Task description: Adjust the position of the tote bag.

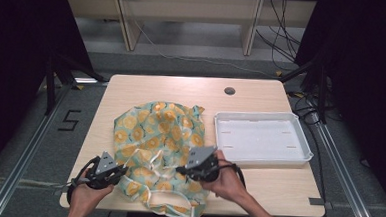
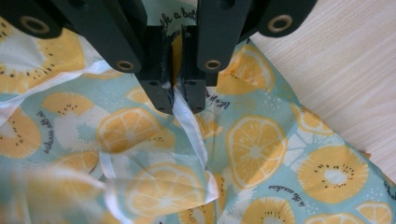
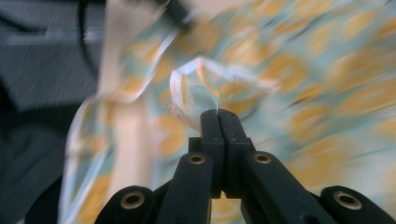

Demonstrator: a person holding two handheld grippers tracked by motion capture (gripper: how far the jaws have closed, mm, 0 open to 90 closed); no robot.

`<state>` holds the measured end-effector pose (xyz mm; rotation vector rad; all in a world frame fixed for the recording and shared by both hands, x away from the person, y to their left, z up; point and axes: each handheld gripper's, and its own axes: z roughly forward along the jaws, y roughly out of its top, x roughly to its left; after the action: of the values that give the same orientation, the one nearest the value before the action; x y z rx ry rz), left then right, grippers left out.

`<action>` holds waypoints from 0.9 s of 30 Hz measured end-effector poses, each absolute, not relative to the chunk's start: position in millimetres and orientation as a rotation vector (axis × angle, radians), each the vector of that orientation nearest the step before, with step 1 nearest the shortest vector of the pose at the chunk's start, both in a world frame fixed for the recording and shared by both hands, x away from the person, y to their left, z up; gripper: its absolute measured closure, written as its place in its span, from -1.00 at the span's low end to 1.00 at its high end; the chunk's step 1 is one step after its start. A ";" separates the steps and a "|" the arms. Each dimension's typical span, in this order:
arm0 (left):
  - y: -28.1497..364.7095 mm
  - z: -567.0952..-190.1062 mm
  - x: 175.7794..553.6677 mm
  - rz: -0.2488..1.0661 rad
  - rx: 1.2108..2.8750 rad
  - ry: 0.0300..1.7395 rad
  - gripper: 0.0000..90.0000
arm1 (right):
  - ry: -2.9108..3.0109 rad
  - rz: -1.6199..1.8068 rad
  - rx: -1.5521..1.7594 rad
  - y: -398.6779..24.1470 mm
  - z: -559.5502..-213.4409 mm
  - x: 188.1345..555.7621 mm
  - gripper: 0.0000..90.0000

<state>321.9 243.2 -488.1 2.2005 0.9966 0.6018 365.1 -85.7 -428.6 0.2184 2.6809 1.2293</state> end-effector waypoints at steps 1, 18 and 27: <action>243.2 -488.1 321.9 0.602 2.201 0.997 0.85 | 2.648 1.264 0.210 -87.3 -419.7 374.5 1.00; 211.0 -447.5 307.7 0.694 2.224 0.828 -0.25 | 2.484 1.240 0.606 -121.9 -419.8 467.8 1.00; 178.8 -475.7 352.0 0.660 2.347 0.908 -0.34 | 2.502 1.259 0.578 -123.8 -418.1 469.8 1.00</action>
<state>352.0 178.8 -475.7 2.3474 0.9077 0.6604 469.8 -123.8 -418.1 0.5782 2.5024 1.2586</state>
